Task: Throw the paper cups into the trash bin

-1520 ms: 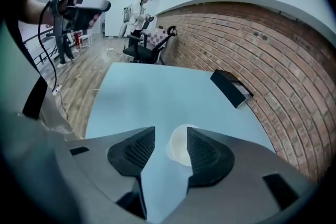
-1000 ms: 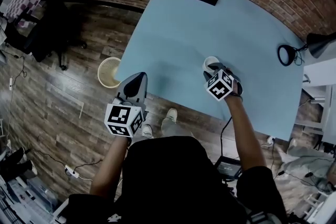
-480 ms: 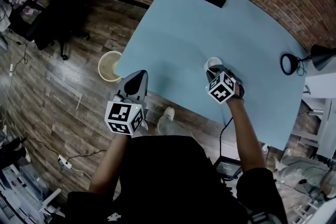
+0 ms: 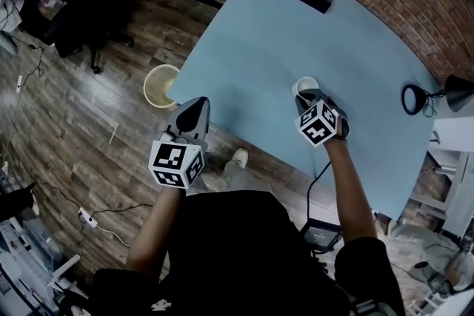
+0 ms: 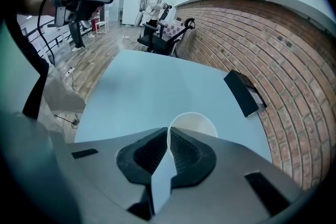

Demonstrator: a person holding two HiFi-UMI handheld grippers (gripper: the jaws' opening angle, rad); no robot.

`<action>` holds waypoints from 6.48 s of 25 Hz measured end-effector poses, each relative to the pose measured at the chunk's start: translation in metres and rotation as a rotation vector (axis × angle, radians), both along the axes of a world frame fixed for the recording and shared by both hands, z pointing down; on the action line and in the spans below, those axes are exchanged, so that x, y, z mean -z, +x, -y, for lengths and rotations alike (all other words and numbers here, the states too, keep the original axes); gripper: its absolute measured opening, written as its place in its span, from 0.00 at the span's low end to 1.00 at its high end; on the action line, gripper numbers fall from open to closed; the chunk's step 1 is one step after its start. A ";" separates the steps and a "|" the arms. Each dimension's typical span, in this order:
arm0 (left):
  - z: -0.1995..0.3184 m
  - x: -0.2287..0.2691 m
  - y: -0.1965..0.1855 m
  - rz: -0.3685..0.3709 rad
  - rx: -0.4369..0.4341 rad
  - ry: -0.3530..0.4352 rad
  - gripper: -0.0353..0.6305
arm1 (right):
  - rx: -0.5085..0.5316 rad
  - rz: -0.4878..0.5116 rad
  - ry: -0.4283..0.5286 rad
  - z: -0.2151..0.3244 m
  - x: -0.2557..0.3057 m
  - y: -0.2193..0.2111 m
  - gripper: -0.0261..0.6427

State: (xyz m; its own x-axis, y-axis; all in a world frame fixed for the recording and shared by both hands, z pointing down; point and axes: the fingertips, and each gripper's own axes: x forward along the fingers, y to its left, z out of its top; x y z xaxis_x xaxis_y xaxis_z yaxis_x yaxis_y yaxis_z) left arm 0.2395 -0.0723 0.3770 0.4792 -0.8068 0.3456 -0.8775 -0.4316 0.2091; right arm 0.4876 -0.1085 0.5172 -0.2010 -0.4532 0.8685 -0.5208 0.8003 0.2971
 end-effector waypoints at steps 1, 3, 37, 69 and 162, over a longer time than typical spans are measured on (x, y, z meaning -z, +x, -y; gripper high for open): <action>0.000 -0.001 -0.003 0.000 0.003 0.000 0.06 | 0.001 -0.001 0.005 0.002 0.001 -0.002 0.07; -0.001 -0.002 -0.010 -0.002 0.013 0.001 0.06 | 0.001 -0.002 0.018 0.006 0.005 -0.008 0.07; 0.004 -0.014 -0.261 0.037 0.226 -0.025 0.06 | 0.223 0.052 -0.012 0.070 0.021 -0.289 0.07; 0.012 -0.065 -0.470 -0.046 0.300 -0.117 0.06 | 0.324 0.025 -0.142 0.076 -0.031 -0.539 0.07; 0.102 -0.414 -0.469 -0.288 0.582 -0.519 0.06 | 0.471 -0.090 -0.613 0.151 -0.516 -0.610 0.12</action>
State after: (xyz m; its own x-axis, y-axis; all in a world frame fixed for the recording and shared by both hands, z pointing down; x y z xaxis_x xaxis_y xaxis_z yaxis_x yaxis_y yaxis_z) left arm -0.2297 -0.1747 0.7905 0.1609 -0.7247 0.6700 -0.8126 0.2880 0.5067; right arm -0.1222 -0.2591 1.0329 -0.1703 0.2285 0.9586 -0.0801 0.9663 -0.2445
